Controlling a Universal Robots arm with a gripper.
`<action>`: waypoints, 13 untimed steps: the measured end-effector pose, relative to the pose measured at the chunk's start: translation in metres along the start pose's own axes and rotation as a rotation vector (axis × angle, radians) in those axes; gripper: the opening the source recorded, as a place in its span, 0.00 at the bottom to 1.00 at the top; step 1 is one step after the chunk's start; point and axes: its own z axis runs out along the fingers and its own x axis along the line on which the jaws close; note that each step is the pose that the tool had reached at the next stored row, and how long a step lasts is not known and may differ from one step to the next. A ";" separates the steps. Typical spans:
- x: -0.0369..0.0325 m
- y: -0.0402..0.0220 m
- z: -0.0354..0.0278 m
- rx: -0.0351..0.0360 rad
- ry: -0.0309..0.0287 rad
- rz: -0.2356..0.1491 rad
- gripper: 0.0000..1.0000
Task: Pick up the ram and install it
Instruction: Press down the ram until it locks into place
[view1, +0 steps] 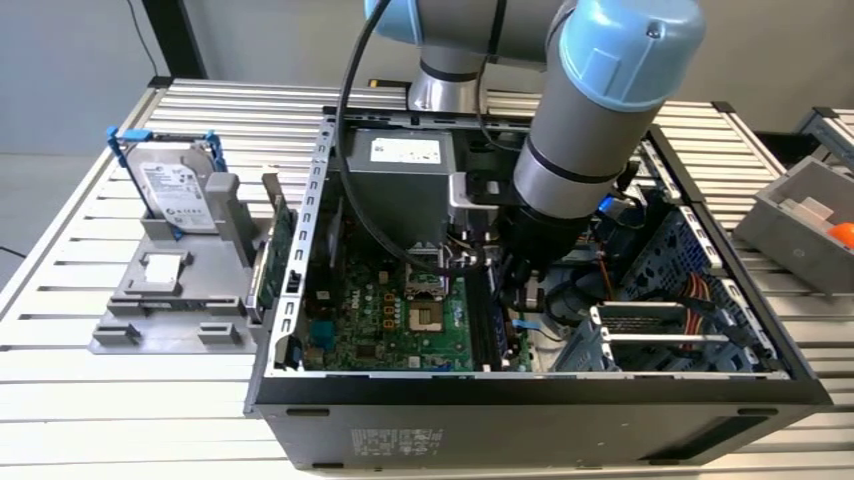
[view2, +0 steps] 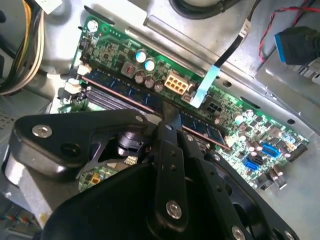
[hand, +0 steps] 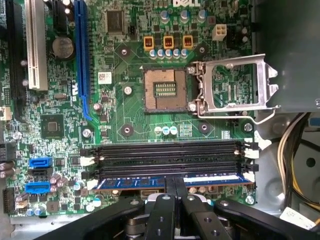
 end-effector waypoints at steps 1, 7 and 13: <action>0.0000 0.0003 -0.0051 -0.0005 0.0017 0.000 0.00; -0.0008 0.0013 -0.0327 -0.0006 0.0024 0.000 0.00; -0.0015 0.0021 -0.0544 -0.0033 0.0027 0.000 0.00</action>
